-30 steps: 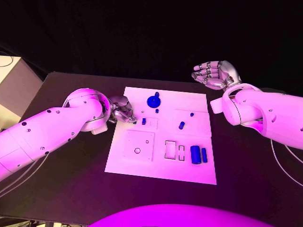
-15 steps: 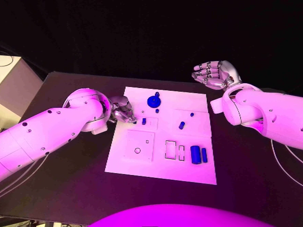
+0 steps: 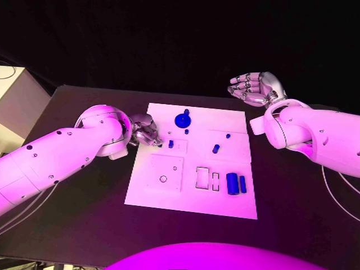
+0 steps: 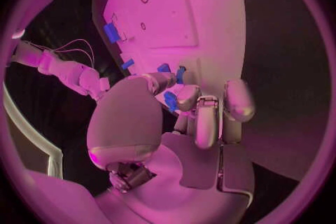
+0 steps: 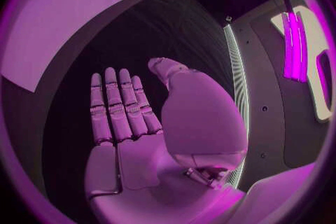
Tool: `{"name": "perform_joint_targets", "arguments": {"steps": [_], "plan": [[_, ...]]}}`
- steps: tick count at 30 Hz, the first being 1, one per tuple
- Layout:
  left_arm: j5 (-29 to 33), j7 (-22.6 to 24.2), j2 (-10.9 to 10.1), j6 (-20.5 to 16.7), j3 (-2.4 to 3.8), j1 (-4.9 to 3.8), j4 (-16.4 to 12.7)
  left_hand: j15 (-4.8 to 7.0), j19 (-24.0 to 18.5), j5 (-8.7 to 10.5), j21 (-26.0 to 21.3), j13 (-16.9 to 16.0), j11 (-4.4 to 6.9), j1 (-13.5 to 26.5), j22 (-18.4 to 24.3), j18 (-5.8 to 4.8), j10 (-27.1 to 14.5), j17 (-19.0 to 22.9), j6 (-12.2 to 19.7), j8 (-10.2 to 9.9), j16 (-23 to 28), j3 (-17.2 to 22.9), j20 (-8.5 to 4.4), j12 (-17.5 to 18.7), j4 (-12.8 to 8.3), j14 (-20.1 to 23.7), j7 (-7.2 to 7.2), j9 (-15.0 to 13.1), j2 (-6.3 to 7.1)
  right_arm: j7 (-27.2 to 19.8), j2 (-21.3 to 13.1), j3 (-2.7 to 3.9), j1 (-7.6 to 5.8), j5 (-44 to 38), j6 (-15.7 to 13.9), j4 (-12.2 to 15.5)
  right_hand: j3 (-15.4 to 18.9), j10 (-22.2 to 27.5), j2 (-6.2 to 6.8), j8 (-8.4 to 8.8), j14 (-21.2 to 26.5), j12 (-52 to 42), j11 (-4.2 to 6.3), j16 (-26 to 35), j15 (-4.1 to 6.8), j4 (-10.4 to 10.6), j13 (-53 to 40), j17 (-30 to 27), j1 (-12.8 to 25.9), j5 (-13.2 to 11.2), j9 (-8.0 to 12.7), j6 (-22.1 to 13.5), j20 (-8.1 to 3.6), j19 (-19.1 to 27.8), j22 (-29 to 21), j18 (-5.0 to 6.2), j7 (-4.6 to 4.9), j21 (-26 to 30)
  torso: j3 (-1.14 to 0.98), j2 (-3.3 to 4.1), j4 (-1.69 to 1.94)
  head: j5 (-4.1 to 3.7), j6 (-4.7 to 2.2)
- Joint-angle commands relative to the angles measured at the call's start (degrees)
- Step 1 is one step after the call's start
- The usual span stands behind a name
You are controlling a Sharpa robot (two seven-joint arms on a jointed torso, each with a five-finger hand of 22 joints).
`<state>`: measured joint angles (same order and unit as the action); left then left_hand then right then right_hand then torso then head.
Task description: Assemble the parts on the task board
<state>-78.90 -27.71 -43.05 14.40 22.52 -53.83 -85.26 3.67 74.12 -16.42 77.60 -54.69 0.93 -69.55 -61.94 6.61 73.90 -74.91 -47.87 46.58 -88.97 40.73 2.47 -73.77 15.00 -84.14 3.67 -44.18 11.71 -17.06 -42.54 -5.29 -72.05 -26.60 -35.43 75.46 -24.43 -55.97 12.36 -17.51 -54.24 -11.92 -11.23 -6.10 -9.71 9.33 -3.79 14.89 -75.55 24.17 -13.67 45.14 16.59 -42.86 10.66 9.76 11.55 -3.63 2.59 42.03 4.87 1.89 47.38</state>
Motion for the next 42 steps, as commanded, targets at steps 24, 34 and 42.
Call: {"name": "perform_joint_targets", "arguments": {"steps": [24, 34, 42], "plan": [[1.37, 0.01, 1.72, -1.16, -0.25, 0.23, 1.86, 0.70, 0.22, 0.70, -0.13, -1.04, 0.52, 3.64, 0.50, -0.78, 1.52, -13.53, -1.61, 0.08, -0.31, 8.08, -0.32, -0.48, -8.35, -5.39, -1.15, 0.76, 0.58, -0.75, -0.10, 0.01, 0.07, -0.32, 1.08, 0.18, -0.02, 0.02, -0.06, -0.24, -0.40, 0.13, -0.21, 0.25, -0.10, -0.46, 0.09, -0.15, 0.81, 0.30, 0.08, -0.40, -0.06, 0.37, -0.16, 0.54, 3.34, -0.15, 0.00, 0.00, 0.02, -0.38, -0.01], [1.52, 0.02, 1.51, -1.11, -0.25, 0.40, 1.59, 1.02, -0.06, 0.72, -0.69, -0.44, 0.90, 6.72, 1.22, -0.70, 0.81, -13.14, -2.14, -0.19, -0.11, 2.06, -0.63, 0.04, -4.70, -5.28, -1.68, 1.67, 2.13, -0.73, -0.15, 0.01, 0.14, -0.31, 1.15, 0.20, -0.02, 0.00, -0.07, -0.25, -0.39, 0.11, -0.21, 0.27, -0.11, -0.45, 0.09, -0.20, 0.86, 0.30, 0.10, -0.39, -0.06, 0.38, -0.20, 0.54, 3.34, -0.15, 0.05, -0.07, 0.01, -0.38, 0.01], [1.95, 0.02, 1.14, -1.13, -0.23, 0.67, 1.21, 1.04, -0.03, 0.72, -1.00, -0.50, 0.84, 7.60, 1.48, -0.66, 0.50, -13.12, -2.63, -0.36, -0.08, -6.01, -0.71, 0.10, 0.25, -5.27, -1.61, 2.55, 2.42, -0.74, -0.19, 0.01, 0.22, -0.30, 1.17, 0.21, -0.02, 0.00, -0.07, -0.25, -0.39, 0.11, -0.21, 0.27, -0.11, -0.45, 0.09, -0.20, 0.86, 0.30, 0.10, -0.39, -0.06, 0.38, -0.20, 0.54, 3.34, -0.15, 0.04, -0.04, 0.02, -0.39, -0.06]]}}
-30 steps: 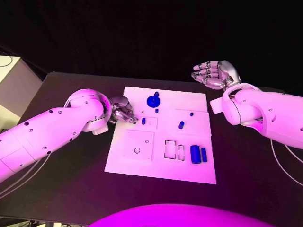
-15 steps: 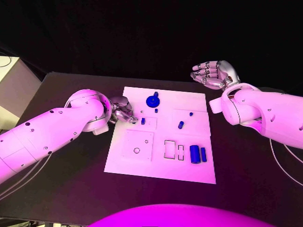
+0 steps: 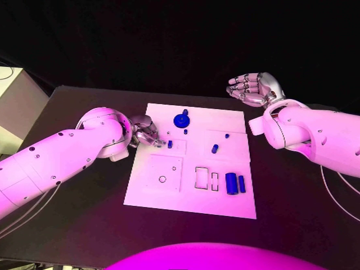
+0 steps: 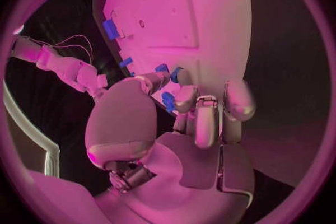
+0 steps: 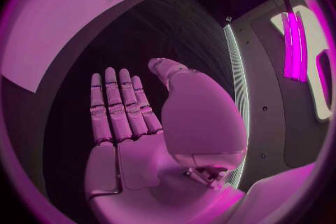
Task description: Assemble the parts on the task board
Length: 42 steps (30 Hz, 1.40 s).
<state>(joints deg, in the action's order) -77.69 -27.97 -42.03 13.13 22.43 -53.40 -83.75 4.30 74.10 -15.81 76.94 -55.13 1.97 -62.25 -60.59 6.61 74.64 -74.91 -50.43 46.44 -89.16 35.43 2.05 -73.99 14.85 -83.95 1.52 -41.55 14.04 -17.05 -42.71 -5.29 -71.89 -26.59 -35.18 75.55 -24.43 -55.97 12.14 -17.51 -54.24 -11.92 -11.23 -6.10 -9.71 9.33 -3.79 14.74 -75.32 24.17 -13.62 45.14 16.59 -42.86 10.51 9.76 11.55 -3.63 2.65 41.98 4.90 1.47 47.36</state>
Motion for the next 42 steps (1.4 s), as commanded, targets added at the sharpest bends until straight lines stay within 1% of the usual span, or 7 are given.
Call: {"name": "perform_joint_targets", "arguments": {"steps": [1, 25, 35, 36, 37, 40, 42], "plan": [[0.76, 0.28, 0.08, 0.14, -0.13, 0.25, -0.32, 0.41, 0.02, 0.13, -0.32, -0.11, -0.21, 0.26, 0.07, -0.68, -0.23, -13.17, -0.10, -0.21, 0.08, -1.24, -0.29, 0.29, 0.72, -5.48, 0.55, -0.03, 0.07, -0.76, -0.02, 0.01, 0.06, -0.31, 0.91, 0.11, -0.02, 0.00, 0.16, -0.26, -0.39, 0.11, -0.21, 0.28, -0.11, -0.45, 0.10, -0.05, 0.63, 0.30, 0.05, -0.39, -0.06, 0.38, -0.05, 0.54, 3.34, -0.15, -0.01, 0.01, -0.01, 0.02, -0.03], [0.60, 0.06, -0.47, -0.81, 0.29, 0.47, -0.84, 0.30, 0.38, 0.55, -0.20, -0.74, -0.35, 3.31, -0.39, -0.77, 0.05, -13.33, -0.48, -0.34, 0.01, -8.90, -0.21, 0.06, 1.95, -5.53, 0.69, 0.70, -0.80, -1.05, -0.15, 0.01, 0.16, 0.08, 0.72, 0.08, 0.42, 0.06, -0.35, -0.41, -0.44, 0.07, -0.30, 0.54, -0.18, 0.63, 0.10, -0.64, 2.35, 0.27, 0.29, -0.49, -0.04, 0.53, -0.72, 0.50, 3.41, -0.13, 0.00, 0.06, -0.04, 0.01, -0.10], [0.77, -0.01, -0.82, -0.84, 4.40, 2.22, -2.22, 0.32, 0.39, 0.92, -0.20, -0.77, -0.35, 4.28, -0.41, -0.77, 0.03, -13.25, -0.57, -0.28, 0.05, -10.05, -0.21, 0.06, 2.01, -5.50, 0.67, 0.76, -1.13, -0.93, -0.20, 0.01, 0.18, 0.19, 0.96, 0.01, 0.72, -0.13, -0.57, -0.57, -0.88, -0.09, -0.23, 0.41, -0.08, 1.07, 0.07, -0.82, 2.95, 0.36, 0.37, -0.41, -0.07, 0.28, -0.95, 0.57, 3.35, -0.27, -0.03, 0.00, 0.02, 0.08, -0.02], [0.78, -0.01, -0.84, -0.87, 4.70, 2.30, -2.31, 0.32, 0.38, 1.81, -0.22, -0.73, -0.33, 5.12, -0.39, -0.76, -0.01, -13.28, -0.53, -0.29, 0.04, -10.95, -0.22, 0.10, 2.02, -5.51, 0.65, 0.84, -1.47, -0.90, -0.18, 0.01, 0.18, 0.19, 1.02, 0.00, 0.80, -0.22, -0.62, -0.64, -1.10, -0.15, -0.20, 0.31, -0.02, 1.17, 0.06, -0.86, 3.07, 0.38, 0.39, -0.36, -0.08, 0.10, -1.00, 0.61, 3.31, -0.34, -0.02, 0.02, 0.01, 0.06, -0.03], [0.78, -0.02, -0.84, -0.91, 4.99, 2.36, -2.40, 0.34, 0.37, 4.76, -0.24, -0.72, -0.29, 6.00, -0.38, -0.75, -0.05, -13.27, -0.49, -0.25, 0.05, -12.09, -0.23, 0.13, 1.99, -5.51, 0.60, 0.90, -1.98, -0.89, -0.17, 0.01, 0.19, 0.19, 1.06, -0.01, 0.83, -0.23, -0.61, -0.65, -1.14, -0.16, -0.19, 0.29, -0.01, 1.19, 0.06, -0.86, 3.10, 0.38, 0.39, -0.35, -0.09, 0.06, -1.01, 0.62, 3.31, -0.36, -0.01, 0.02, 0.00, 0.05, -0.03], [0.70, -0.04, -0.87, -0.96, 5.76, 2.53, -2.71, 0.39, 0.34, 7.45, -0.29, -0.62, -0.25, 6.72, -0.34, -0.74, -0.15, -13.22, -0.39, -0.11, 0.08, -13.89, -0.27, 0.21, 2.05, -5.49, 0.55, 0.98, -2.86, -0.83, -0.15, 0.01, 0.20, 0.20, 1.09, -0.06, 0.95, -0.25, -0.61, -0.68, -1.24, -0.19, -0.18, 0.26, 0.01, 1.31, 0.06, -0.90, 3.28, 0.37, 0.42, -0.34, -0.09, -0.05, -1.06, 0.63, 3.30, -0.40, 0.00, 0.05, -0.06, 0.00, 0.03], [0.60, -0.06, -0.95, -0.89, 6.15, 2.59, -2.89, 0.40, 0.33, 7.58, -0.30, -0.60, -0.25, 6.75, -0.33, -0.73, -0.17, -13.22, -0.40, -0.09, 0.08, -14.00, -0.28, 0.22, 2.04, -5.49, 0.54, 0.98, -2.93, -0.82, -0.15, 0.01, 0.21, 0.21, 1.09, -0.09, 1.09, -0.18, -0.59, -0.68, -1.15, -0.16, -0.19, 0.33, -0.02, 1.43, 0.08, -0.99, 3.45, 0.35, 0.46, -0.40, -0.07, 0.02, -1.15, 0.58, 3.31, -0.33, 0.03, 0.04, -0.04, -0.02, 0.03]]}}
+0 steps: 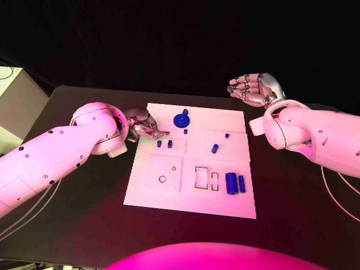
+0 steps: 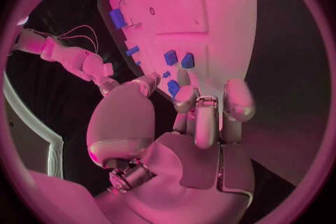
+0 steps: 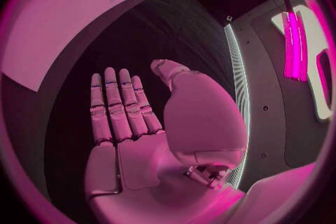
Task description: Assemble the parts on the task board
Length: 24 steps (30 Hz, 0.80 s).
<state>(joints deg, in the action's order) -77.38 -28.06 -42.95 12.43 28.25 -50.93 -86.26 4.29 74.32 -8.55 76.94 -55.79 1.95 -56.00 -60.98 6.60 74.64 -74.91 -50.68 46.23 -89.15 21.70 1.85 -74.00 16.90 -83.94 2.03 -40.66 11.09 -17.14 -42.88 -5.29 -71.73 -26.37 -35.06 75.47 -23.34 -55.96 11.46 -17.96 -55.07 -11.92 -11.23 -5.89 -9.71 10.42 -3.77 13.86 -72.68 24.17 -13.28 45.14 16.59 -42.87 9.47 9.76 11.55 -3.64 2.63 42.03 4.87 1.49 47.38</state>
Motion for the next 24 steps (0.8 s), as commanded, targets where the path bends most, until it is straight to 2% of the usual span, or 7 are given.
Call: {"name": "perform_joint_targets", "arguments": {"steps": [1, 10, 13, 14, 16, 18, 24], "plan": [[0.26, 0.02, -0.06, -0.17, 0.47, 0.14, -0.43, 0.40, 0.12, 0.31, -0.30, 0.06, -0.23, 0.50, 0.06, -0.73, -0.17, -13.22, -0.15, 0.11, 0.07, -0.27, -0.07, 0.24, 0.00, -5.50, 0.03, 0.09, 0.02, -0.72, 0.01, 0.01, 0.05, -0.01, 0.96, -0.01, 0.07, -0.13, 0.09, -0.23, -0.23, -0.15, -0.20, 0.18, -0.06, 0.38, 0.06, -0.17, 0.87, 0.37, 0.14, -0.43, -0.06, 0.12, -0.19, 0.55, 3.31, -0.26, 0.02, 0.00, -0.01, 0.01, -0.01], [3.04, 2.46, 0.20, -4.15, 2.22, 0.20, 0.09, -0.07, -2.64, 0.05, -2.74, 4.44, -0.91, -0.29, 4.53, 0.10, -3.52, -9.64, 2.29, -0.63, 1.93, -0.55, 0.23, 2.71, -0.06, -4.25, 0.87, 0.36, -2.18, -0.83, 0.07, 0.01, 0.10, 0.10, 0.87, -0.08, 0.27, 0.00, 0.04, -0.26, 0.17, -0.12, -0.26, 0.47, -0.19, 0.47, 0.08, -0.46, 0.97, 0.40, 0.23, -0.54, -0.02, 1.70, -0.76, 0.44, 3.36, 0.06, -0.02, 0.05, -0.05, -0.04, -0.44], [5.51, 7.64, 0.46, -7.11, 2.37, 0.17, 1.32, -2.51, -13.41, -0.57, -12.74, 20.73, -3.48, -9.20, 20.46, 2.98, -17.95, 1.49, 8.33, -2.38, 8.60, 2.22, 1.83, 12.43, -0.21, 1.56, 3.60, 1.23, -2.99, -0.96, 0.18, 0.01, 0.13, 0.28, 0.75, -0.26, 0.23, 0.00, -0.01, -0.28, 0.22, -0.13, -0.25, 0.52, -0.21, 0.39, 0.07, -0.53, 0.83, 0.44, 0.25, -0.54, -0.02, 1.66, -0.80, 0.42, 3.34, 0.06, -0.13, 0.01, -0.13, -0.09, -0.67], [5.99, 9.46, 0.61, -7.98, 2.35, 0.16, 1.69, -2.69, -14.07, -0.74, -13.62, 21.16, -3.91, -11.80, 21.52, 3.15, -18.92, 2.49, 9.16, -2.71, 9.13, 3.27, 2.24, 12.87, -0.42, 2.20, 4.13, 1.66, -2.94, -1.00, 0.22, 0.01, 0.14, 0.33, 0.72, -0.32, 0.23, 0.00, -0.02, -0.29, 0.23, -0.13, -0.25, 0.53, -0.21, 0.36, 0.07, -0.54, 0.79, 0.45, 0.25, -0.54, -0.02, 1.70, -0.83, 0.42, 3.34, 0.07, -0.15, 0.00, -0.13, -0.09, -0.67], [6.77, 14.15, 1.09, -10.24, 2.16, 0.13, 2.59, -3.36, -16.66, -0.65, -16.43, 22.53, -4.63, -16.13, 25.45, 3.84, -21.03, 5.77, 10.33, -3.55, 11.04, 5.27, 2.81, 14.65, -0.91, 4.31, 4.92, 2.75, -2.51, -1.09, 0.34, 0.01, 0.14, 0.43, 0.68, -0.47, 0.17, -0.01, -0.03, -0.31, 0.24, -0.15, -0.23, 0.56, -0.21, 0.20, 0.07, -0.60, 0.57, 0.49, 0.27, -0.54, -0.02, 1.66, -0.88, 0.43, 3.33, 0.05, -0.20, -0.02, -0.10, -0.31, -1.05], [6.92, 18.63, 1.76, -12.86, 1.81, 0.11, 3.45, -4.82, -19.60, -0.61, -20.03, 25.76, -6.19, -22.18, 27.27, 3.61, -25.14, 18.90, 11.84, -5.65, 20.41, 8.55, 4.09, 19.27, -2.77, 14.39, 6.62, 5.12, -0.81, -1.16, 0.48, 0.01, 0.15, 0.49, 0.70, -0.64, 0.15, -0.01, -0.04, -0.33, 0.23, -0.16, -0.23, 0.56, -0.20, 0.14, 0.07, -0.63, 0.48, 0.51, 0.28, -0.54, -0.02, 1.73, -0.92, 0.43, 3.32, 0.05, -0.07, 0.05, -0.14, -0.53, -1.37], [3.48, 29.06, 4.25, -19.80, -0.21, -0.19, 5.93, -5.92, -19.41, -0.33, -21.04, 32.85, -7.51, -27.49, 27.93, 3.90, -26.29, 24.84, 11.47, -9.60, 23.08, 11.58, 5.31, 26.07, -6.42, 18.57, 7.78, 10.59, 2.12, -1.30, 0.88, 0.01, 0.16, 0.72, 0.89, -1.01, 0.09, -0.02, -0.07, -0.35, 0.21, -0.17, -0.22, 0.57, -0.20, 0.01, 0.06, -0.68, 0.31, 0.55, 0.29, -0.54, -0.02, 1.69, -0.97, 0.44, 3.32, 0.03, -0.03, 0.06, -0.08, -1.05, -2.26]]}}
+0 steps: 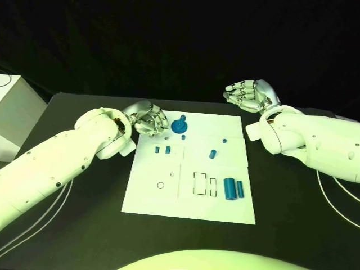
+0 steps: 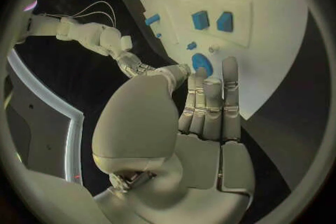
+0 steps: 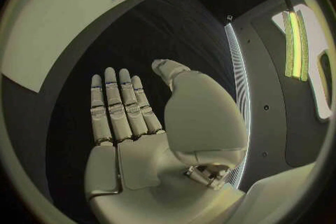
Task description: Assemble the parts on the task board
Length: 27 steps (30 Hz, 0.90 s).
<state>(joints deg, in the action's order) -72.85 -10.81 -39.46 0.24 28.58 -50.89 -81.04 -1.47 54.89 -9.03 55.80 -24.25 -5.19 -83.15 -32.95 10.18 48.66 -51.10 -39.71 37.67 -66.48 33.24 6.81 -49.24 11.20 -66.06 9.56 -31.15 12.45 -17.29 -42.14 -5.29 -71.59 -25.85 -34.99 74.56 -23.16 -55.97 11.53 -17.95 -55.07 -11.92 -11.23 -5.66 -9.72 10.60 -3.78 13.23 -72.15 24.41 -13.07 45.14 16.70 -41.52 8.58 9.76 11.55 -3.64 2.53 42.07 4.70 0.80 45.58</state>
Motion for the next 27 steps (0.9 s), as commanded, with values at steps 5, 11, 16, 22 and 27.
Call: {"name": "perform_joint_targets", "arguments": {"steps": [5, 11, 16, 22, 27], "plan": [[-4.70, 15.49, 2.82, -9.82, -3.38, -1.48, 2.84, -0.54, -0.69, 0.19, 1.15, 5.39, -0.73, -0.82, -0.92, 0.33, -1.04, 3.23, 0.56, -5.02, 0.51, 0.46, 0.64, 5.18, -2.80, 2.13, 0.45, 5.14, 2.04, -1.29, 0.30, 0.01, 0.03, 0.33, 1.13, -0.25, -0.14, -0.01, -0.18, -0.37, 0.19, -0.18, -0.21, 0.35, -0.19, -0.25, 0.07, -0.09, -0.34, 0.36, 0.09, -0.54, -0.13, 0.36, -0.11, 0.45, 3.31, 0.01, 0.09, -0.06, 0.18, -0.72, -0.76], [-11.30, 16.64, 4.94, -9.90, -6.53, -3.21, 4.92, -0.78, -1.69, 0.24, 2.15, 8.36, -1.03, -0.24, -1.76, 0.34, -1.73, 4.63, -0.65, -7.53, -0.09, 0.30, 0.89, 8.05, -4.10, 3.07, 0.50, 7.85, 2.66, -1.32, 0.39, 0.01, 0.03, 0.38, 1.24, -0.33, -0.14, -0.01, -0.18, -0.37, 0.19, -0.18, -0.21, 0.35, -0.19, -0.25, 0.07, -0.09, -0.34, 0.36, 0.09, -0.54, -0.13, 0.36, -0.11, 0.45, 3.31, 0.01, 0.09, -0.02, 0.18, -0.82, -0.97], [-15.66, 15.67, 6.49, -8.76, -8.21, -4.34, 6.30, -1.04, -2.13, 0.33, 2.28, 9.60, -1.27, 0.66, -1.91, 0.34, -2.52, 5.79, -0.96, -8.72, -0.22, -0.26, 1.14, 9.33, -4.20, 3.78, 0.29, 8.97, 3.12, -1.31, 0.46, 0.01, 0.03, 0.39, 1.27, -0.33, -0.17, -0.01, -0.21, -0.38, 0.18, -0.18, -0.21, 0.36, -0.19, -0.29, 0.07, -0.11, -0.39, 0.42, 0.10, -0.54, -0.13, 0.35, -0.14, 0.45, 3.31, 0.00, 0.09, 0.00, 0.15, -0.89, -1.13], [-21.53, 14.01, 7.93, -7.33, -10.58, -5.99, 7.54, -1.23, -2.20, 0.27, 2.54, 10.72, -1.45, 1.01, -2.09, 0.36, -3.69, 7.15, -2.07, -9.60, -0.93, -0.95, 1.41, 10.25, -4.65, 4.20, -0.46, 9.95, 3.40, -1.31, 0.48, 0.01, 0.03, 0.39, 1.28, -0.22, -0.17, -0.01, -0.21, -0.38, 0.18, -0.18, -0.21, 0.36, -0.19, -0.29, 0.07, -0.11, -0.39, 0.42, 0.10, -0.54, -0.13, 0.35, -0.14, 0.45, 3.31, 0.00, 0.11, 0.05, 0.17, -1.05, -1.30], [-24.22, 12.56, 8.73, -5.89, -11.63, -6.78, 8.03, -1.24, -2.37, 0.30, 2.68, 11.13, -1.43, 1.36, -2.22, 0.33, -4.08, 7.47, -2.39, -10.08, -1.35, -1.24, 1.49, 10.53, -4.70, 4.35, -0.74, 10.36, 3.63, -1.31, 0.44, 0.01, 0.03, 0.39, 1.26, -0.10, -0.17, -0.01, -0.21, -0.38, 0.18, -0.18, -0.21, 0.36, -0.19, -0.29, 0.07, -0.11, -0.39, 0.42, 0.10, -0.54, -0.13, 0.35, -0.14, 0.45, 3.31, 0.00, 0.06, 0.02, 0.18, -1.07, -1.22]]}}
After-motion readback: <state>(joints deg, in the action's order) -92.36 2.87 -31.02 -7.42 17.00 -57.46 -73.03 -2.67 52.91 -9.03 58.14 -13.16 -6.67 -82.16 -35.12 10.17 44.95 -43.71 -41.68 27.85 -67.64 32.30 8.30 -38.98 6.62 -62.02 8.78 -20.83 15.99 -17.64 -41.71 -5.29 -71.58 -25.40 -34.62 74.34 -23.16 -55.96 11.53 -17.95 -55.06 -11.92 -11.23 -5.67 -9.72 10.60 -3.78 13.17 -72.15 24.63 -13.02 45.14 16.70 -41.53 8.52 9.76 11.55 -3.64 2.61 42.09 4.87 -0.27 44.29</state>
